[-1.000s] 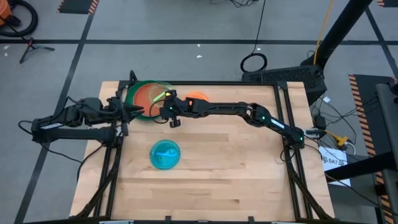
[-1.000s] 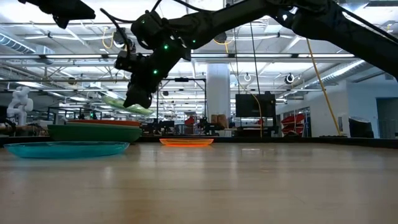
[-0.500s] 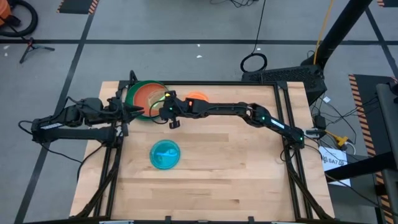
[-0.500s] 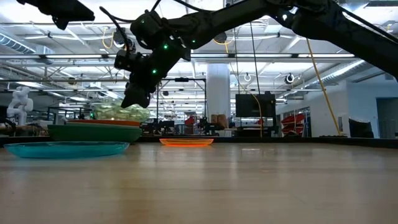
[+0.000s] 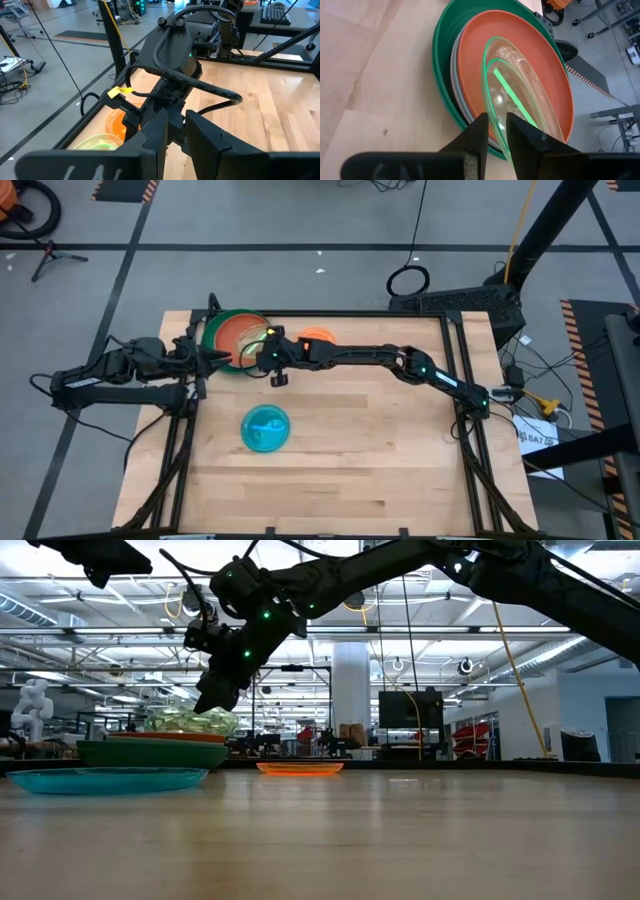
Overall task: Stack plastic plates
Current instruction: Stack the light green plate on top of the orange plate, then stack the orange plate on top of the light green plate
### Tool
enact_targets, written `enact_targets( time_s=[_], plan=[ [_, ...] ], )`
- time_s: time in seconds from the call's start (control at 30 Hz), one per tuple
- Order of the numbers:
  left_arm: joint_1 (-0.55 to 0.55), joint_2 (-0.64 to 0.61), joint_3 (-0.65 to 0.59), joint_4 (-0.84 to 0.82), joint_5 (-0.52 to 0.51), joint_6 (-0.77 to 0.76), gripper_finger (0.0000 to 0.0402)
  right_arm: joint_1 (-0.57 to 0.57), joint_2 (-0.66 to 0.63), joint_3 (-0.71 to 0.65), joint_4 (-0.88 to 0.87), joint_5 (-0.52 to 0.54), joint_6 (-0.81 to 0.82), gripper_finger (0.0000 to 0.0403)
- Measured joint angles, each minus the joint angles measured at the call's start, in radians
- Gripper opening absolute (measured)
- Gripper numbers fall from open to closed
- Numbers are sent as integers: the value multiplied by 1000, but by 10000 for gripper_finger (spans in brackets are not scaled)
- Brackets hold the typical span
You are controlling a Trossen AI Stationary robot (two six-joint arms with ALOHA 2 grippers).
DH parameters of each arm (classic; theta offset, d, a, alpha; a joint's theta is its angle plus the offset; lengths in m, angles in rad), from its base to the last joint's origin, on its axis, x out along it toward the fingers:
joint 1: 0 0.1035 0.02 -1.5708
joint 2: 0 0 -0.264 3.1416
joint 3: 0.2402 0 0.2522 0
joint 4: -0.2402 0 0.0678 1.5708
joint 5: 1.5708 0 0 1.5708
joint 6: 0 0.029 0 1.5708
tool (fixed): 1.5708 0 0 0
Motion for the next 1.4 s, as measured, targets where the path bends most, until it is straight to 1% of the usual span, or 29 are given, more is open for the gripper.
enact_targets(
  time_s=[0.23, 0.33, 0.4, 0.67, 0.77, 0.83, 0.9, 1.03, 1.23, 1.3, 1.4],
  plan=[
    [0, 0, 0, 0, 0, 0, 77, -2, 0, 0, 0, -1, 32, 64],
    [0, 0, 0, 0, 0, 0, 77, -2, 0, 0, 0, -1, 39, 74],
    [0, 0, 0, 0, 0, 0, 77, -2, 0, 0, 7, 1, 39, 88],
    [0, 0, 0, 0, 0, -4, 77, -6, -1, 0, 56, 4, 74, 166],
    [0, 0, 0, -4, 0, -4, 77, -7, -1, 0, 53, 5, 101, 188],
    [0, 0, 0, -17, 0, -4, 77, -7, -1, 0, 49, 12, 148, 195],
    [0, 0, 0, -29, 0, -9, 77, -6, -5, 0, 14, 44, 194, 198],
    [0, 0, 0, -35, 0, -25, 77, 3, -37, -2, -110, 133, 298, 195],
    [0, 0, 0, -53, 0, -62, 77, 24, -91, -1, -299, 131, 480, 178],
    [0, 1, -1, -53, 1, -82, 77, 34, -104, -1, -359, 131, 504, 173],
    [0, 2, -18, -51, 1, -104, 77, 48, -130, -1, -477, 131, 496, 166]
  ],
)
